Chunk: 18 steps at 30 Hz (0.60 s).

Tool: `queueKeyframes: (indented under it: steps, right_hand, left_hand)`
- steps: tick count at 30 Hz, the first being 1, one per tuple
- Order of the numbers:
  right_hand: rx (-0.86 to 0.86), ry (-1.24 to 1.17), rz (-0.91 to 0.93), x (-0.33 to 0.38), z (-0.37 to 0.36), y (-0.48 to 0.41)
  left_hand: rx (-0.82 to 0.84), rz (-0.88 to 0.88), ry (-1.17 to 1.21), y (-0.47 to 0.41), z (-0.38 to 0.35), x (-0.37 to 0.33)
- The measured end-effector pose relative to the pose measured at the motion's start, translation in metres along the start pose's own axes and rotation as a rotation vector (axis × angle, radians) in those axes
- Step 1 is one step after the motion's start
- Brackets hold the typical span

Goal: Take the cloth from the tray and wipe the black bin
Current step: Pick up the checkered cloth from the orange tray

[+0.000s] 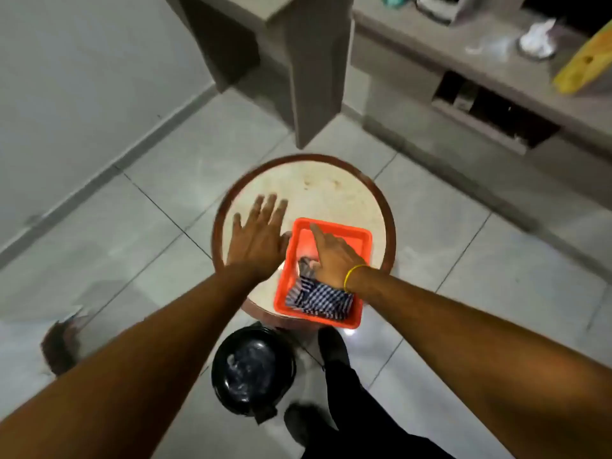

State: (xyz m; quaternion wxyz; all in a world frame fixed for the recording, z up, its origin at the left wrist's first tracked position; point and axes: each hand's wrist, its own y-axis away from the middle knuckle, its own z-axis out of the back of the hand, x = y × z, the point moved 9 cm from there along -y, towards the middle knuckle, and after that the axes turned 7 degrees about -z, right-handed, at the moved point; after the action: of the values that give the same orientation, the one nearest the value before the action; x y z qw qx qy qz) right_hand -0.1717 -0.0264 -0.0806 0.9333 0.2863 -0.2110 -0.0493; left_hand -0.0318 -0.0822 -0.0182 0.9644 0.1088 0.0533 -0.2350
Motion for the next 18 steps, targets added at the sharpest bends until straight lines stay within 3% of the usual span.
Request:
queueKeyframes:
  steps: [4,9,13,18]
  right_hand:
    - [0.112,-0.007,-0.209,-0.078,-0.093,-0.039]
    - [-0.024,0.189,-0.217,-0.110,-0.154,-0.071]
    - [-0.017,0.175,-0.239,-0.116,-0.162,-0.087]
    - [0.085,0.038,-0.146,-0.104,-0.145,-0.098]
  left_hand:
    - [0.288,-0.078,0.021,-0.037,-0.146,-0.027]
    - [0.424,-0.210,-0.007,-0.059,-0.255,-0.052]
    - [0.436,-0.328,-0.146,-0.056,-0.278,-0.057]
    - [0.381,-0.422,-0.117,-0.055,-0.254,-0.051]
